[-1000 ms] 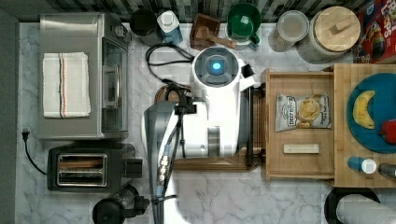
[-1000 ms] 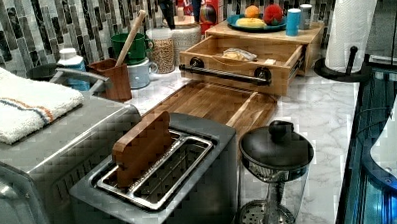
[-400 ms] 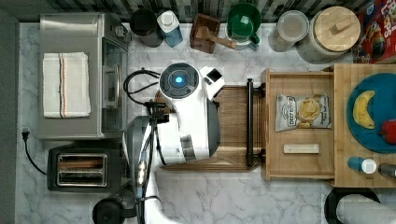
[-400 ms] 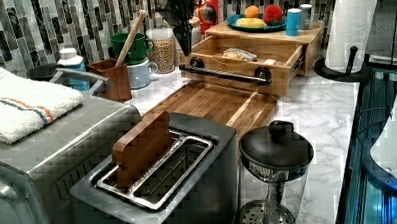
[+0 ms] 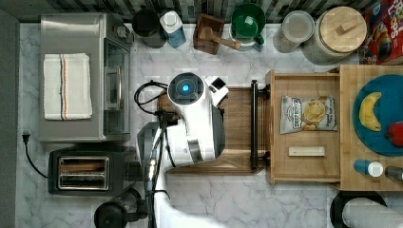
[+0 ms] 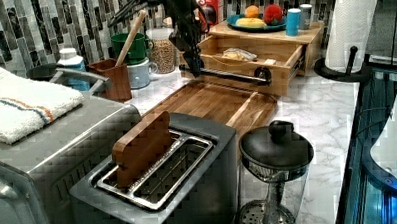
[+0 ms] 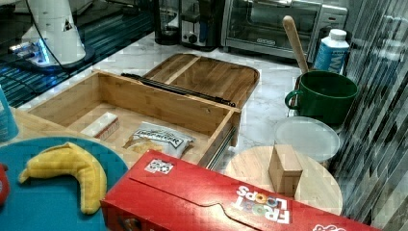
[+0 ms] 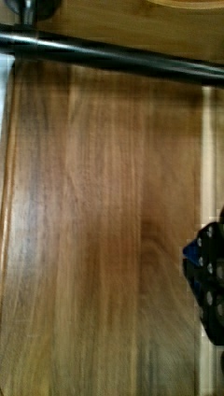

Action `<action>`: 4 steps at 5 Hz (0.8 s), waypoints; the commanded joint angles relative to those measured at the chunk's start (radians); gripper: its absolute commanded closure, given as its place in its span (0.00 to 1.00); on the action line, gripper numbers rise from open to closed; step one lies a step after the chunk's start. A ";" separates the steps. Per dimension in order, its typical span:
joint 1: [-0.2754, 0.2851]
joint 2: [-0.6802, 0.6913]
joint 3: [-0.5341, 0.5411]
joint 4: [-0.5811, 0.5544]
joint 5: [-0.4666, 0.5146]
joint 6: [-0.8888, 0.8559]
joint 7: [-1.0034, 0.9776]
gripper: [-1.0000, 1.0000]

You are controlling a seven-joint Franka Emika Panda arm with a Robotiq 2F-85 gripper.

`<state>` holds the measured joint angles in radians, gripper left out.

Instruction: Close the drawer.

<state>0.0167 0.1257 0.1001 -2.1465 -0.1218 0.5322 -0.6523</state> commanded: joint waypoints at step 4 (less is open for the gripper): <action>-0.099 0.109 -0.099 -0.037 -0.069 0.232 -0.270 1.00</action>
<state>-0.0619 0.2830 0.0266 -2.2363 -0.1846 0.7666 -0.8418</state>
